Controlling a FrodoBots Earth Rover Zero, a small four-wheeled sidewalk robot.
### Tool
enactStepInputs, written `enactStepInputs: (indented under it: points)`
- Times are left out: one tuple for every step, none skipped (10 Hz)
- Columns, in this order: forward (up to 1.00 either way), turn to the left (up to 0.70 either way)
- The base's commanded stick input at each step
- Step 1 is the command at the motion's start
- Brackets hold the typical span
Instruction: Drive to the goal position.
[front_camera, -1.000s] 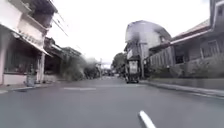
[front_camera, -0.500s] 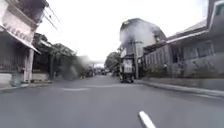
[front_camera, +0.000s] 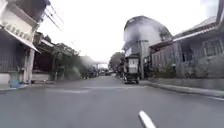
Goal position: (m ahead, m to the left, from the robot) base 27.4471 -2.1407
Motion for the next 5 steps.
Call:
enactStepInputs:
  points:
    - [0.85,0.00]
    - [0.85,0.00]
    - [0.85,0.00]
    - [0.85,0.00]
    - [0.85,-0.01]
